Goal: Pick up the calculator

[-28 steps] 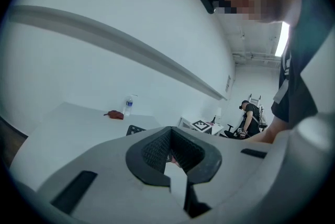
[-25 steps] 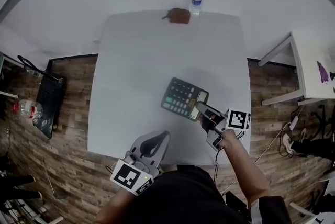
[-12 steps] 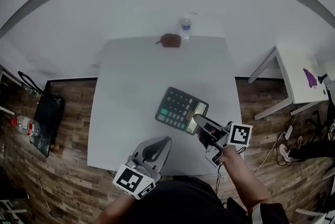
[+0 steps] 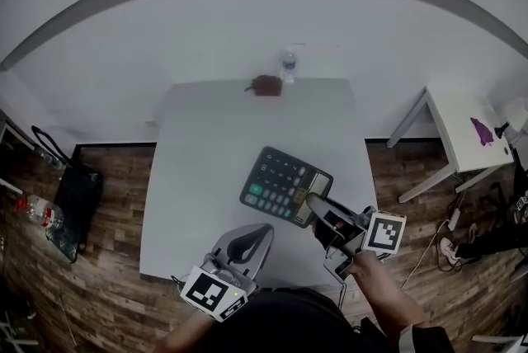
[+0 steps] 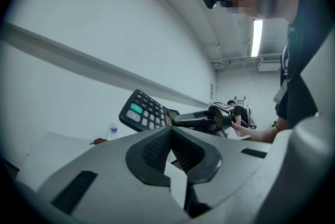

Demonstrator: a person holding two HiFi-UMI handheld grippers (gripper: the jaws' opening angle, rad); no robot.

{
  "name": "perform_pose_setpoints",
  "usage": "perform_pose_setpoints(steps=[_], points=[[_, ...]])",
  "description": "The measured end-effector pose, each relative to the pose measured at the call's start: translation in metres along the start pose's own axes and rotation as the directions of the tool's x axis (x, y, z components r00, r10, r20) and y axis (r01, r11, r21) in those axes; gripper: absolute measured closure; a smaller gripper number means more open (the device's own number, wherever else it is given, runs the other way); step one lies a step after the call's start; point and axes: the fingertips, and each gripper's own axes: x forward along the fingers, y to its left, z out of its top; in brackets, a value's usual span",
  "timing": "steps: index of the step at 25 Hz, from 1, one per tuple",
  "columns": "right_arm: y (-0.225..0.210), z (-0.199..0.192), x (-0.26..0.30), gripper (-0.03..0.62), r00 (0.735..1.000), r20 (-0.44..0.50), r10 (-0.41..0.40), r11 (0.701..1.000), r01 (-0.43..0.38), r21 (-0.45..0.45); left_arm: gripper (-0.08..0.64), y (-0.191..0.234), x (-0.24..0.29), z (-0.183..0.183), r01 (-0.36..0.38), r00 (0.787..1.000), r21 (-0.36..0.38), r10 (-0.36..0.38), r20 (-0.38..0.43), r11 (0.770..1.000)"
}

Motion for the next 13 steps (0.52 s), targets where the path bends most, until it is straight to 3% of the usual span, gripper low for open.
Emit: perform_pose_setpoints(steps=[13], points=[[0.030, 0.001, -0.009, 0.537, 0.999, 0.048, 0.022, 0.999, -0.020, -0.043, 0.555, -0.014, -0.008, 0.020, 0.029, 0.997, 0.062, -0.033, 0.064, 0.998]])
